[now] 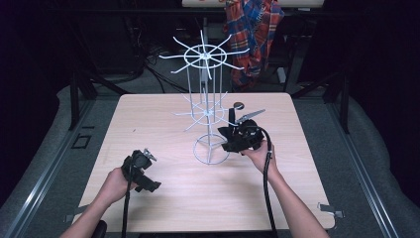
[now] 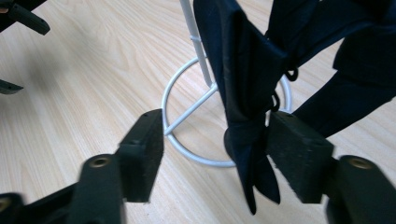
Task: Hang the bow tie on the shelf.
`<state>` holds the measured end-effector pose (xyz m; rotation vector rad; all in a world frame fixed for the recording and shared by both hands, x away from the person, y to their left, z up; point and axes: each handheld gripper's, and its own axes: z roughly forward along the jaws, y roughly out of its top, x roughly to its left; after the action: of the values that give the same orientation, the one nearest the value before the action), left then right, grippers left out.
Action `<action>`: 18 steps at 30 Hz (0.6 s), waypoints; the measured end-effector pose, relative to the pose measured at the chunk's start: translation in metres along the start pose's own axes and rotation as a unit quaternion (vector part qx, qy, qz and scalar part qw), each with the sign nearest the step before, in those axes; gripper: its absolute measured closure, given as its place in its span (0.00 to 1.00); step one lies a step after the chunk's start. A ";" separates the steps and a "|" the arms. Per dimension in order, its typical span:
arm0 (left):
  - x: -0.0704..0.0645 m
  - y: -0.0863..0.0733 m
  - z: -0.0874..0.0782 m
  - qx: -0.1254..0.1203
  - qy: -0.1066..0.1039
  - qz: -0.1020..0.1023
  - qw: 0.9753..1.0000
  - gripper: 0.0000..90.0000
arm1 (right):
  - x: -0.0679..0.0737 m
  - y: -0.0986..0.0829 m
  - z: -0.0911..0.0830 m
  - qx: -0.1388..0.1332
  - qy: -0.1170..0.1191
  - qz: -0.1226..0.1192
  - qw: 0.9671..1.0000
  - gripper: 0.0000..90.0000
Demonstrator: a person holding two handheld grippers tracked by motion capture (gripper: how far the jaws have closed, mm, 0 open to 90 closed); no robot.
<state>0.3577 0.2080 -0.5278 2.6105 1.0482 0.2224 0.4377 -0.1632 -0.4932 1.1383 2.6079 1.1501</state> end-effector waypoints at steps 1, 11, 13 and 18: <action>0.000 0.000 0.000 0.000 0.001 0.000 1.000 0.03 | 0.001 0.000 -0.001 0.001 -0.002 0.001 1.000 0.37; -0.001 0.001 -0.001 0.002 -0.001 0.002 1.000 0.03 | 0.008 0.000 -0.016 0.011 -0.035 0.010 0.999 0.16; -0.001 0.001 -0.001 0.002 0.000 0.001 1.000 0.03 | 0.008 0.000 -0.020 0.018 -0.043 0.011 0.999 0.14; -0.001 0.001 -0.001 0.002 0.000 0.004 1.000 0.03 | 0.011 -0.003 -0.032 0.033 -0.047 0.028 0.998 0.10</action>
<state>0.3573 0.2071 -0.5269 2.6200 1.0386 0.2219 0.4175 -0.1770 -0.4701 1.2525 2.5767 0.9995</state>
